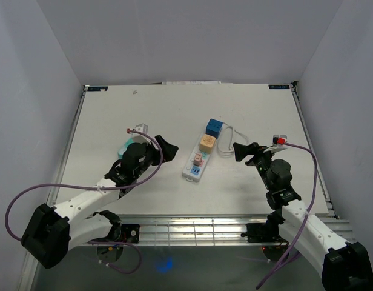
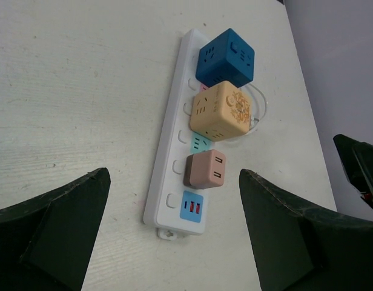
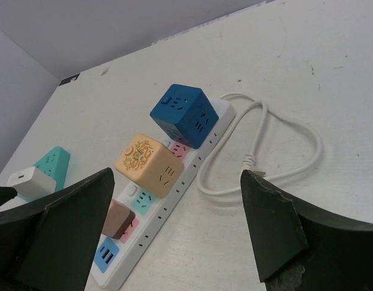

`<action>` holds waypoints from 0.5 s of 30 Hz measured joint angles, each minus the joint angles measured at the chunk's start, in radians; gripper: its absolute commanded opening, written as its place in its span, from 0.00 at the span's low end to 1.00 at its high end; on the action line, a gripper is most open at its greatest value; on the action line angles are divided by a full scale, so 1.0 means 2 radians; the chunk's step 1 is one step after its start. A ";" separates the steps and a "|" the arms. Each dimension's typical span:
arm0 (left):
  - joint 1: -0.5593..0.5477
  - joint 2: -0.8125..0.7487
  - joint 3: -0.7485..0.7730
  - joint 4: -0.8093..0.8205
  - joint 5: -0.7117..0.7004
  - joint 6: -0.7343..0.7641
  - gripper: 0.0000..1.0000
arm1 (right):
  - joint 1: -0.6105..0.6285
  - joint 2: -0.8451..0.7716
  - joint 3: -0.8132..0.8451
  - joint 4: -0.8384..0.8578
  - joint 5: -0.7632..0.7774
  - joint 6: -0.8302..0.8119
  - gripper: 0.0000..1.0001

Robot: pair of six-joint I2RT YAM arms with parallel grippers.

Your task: Insert the plug

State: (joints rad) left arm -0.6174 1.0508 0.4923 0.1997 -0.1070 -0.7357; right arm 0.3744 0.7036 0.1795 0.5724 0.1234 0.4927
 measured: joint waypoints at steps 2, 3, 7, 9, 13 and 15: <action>0.000 -0.013 0.000 0.005 -0.005 0.004 0.98 | 0.000 0.001 0.000 0.000 0.000 0.005 0.90; 0.000 -0.018 0.000 0.007 -0.006 0.005 0.98 | 0.000 0.001 0.000 0.000 0.000 0.008 0.90; 0.000 -0.028 -0.001 0.013 -0.013 0.009 0.98 | 0.000 0.001 0.000 0.000 0.000 0.017 0.90; 0.000 -0.028 -0.002 0.013 -0.014 0.010 0.98 | 0.000 0.001 0.000 0.000 0.000 0.020 0.90; 0.000 -0.030 -0.006 0.014 -0.016 0.011 0.98 | 0.000 0.000 0.000 0.000 0.000 0.024 0.90; 0.000 -0.032 -0.006 0.014 -0.018 0.011 0.98 | 0.000 0.000 0.000 0.001 0.000 0.025 0.90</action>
State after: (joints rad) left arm -0.6174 0.9863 0.4808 0.2272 -0.1429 -0.7139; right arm 0.3744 0.7033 0.1795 0.5743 0.1234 0.5419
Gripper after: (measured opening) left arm 0.979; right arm 0.900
